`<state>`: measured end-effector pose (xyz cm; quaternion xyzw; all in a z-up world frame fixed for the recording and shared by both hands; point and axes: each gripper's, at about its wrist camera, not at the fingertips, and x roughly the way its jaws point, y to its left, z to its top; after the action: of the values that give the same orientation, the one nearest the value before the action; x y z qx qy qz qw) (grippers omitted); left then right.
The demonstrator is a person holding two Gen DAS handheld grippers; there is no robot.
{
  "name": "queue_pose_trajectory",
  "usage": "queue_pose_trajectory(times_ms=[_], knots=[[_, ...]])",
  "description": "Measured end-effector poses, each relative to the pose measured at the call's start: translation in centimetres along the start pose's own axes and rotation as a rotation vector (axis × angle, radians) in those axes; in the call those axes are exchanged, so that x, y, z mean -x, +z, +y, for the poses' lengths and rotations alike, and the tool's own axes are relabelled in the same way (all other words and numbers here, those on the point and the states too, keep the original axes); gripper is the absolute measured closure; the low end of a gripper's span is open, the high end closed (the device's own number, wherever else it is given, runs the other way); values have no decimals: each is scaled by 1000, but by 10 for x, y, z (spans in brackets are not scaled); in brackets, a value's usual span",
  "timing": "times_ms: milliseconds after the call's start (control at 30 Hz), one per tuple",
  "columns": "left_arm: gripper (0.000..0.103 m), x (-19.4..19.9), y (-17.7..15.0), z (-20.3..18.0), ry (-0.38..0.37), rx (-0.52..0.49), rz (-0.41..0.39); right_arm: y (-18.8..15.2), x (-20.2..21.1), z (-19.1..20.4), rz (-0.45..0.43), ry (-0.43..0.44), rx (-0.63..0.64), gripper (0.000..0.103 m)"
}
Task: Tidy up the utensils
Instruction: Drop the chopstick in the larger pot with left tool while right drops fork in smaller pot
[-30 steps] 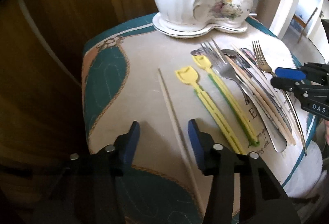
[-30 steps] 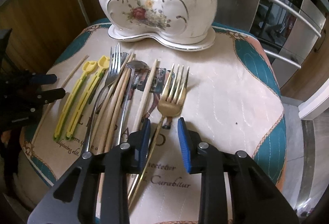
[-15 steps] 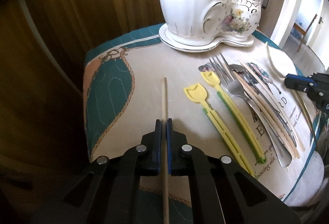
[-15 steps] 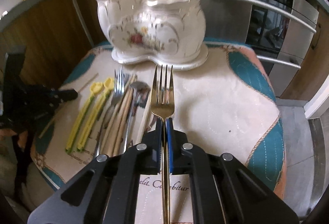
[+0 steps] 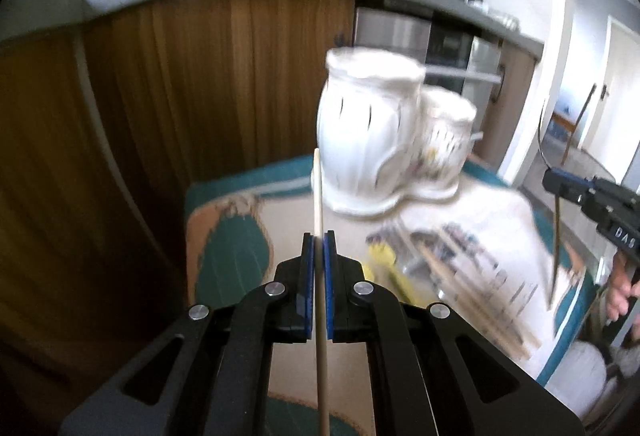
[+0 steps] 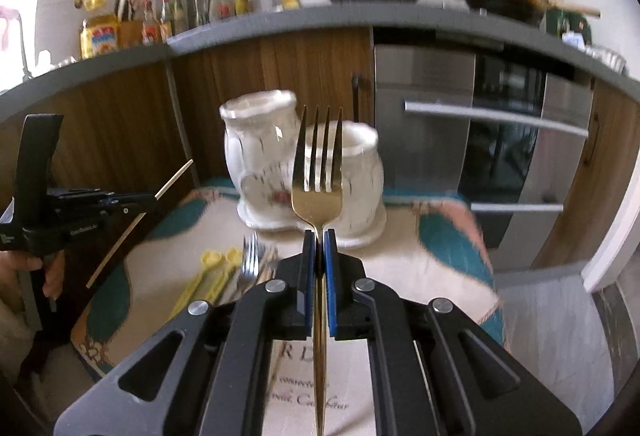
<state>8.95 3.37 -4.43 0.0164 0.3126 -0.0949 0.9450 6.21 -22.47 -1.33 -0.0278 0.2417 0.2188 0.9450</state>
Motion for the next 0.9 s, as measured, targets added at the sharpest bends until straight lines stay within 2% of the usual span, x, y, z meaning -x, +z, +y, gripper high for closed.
queue_pose_trajectory(times_ms=[200, 333, 433, 467, 633, 767, 900], knots=[[98, 23, 31, -1, -32, 27, -161, 31, 16, 7, -177, -33, 31, 98], [98, 33, 70, -5, -72, 38, -262, 71, 16, 2, -277, -36, 19, 98], [98, 30, 104, -9, -89, 50, -351, 104, 12, -1, -331, -30, 9, 98], [98, 26, 118, -9, -115, 65, -378, 117, 9, -2, -347, -29, 13, 98], [98, -5, 166, -17, -161, 103, -446, 153, -3, -12, -380, -20, -10, 98], [98, -29, 177, -23, -137, 97, -473, 160, -20, -21, -384, -11, -44, 98], [98, -53, 172, -23, -124, 104, -493, 155, -43, -30, -353, 4, -89, 98]])
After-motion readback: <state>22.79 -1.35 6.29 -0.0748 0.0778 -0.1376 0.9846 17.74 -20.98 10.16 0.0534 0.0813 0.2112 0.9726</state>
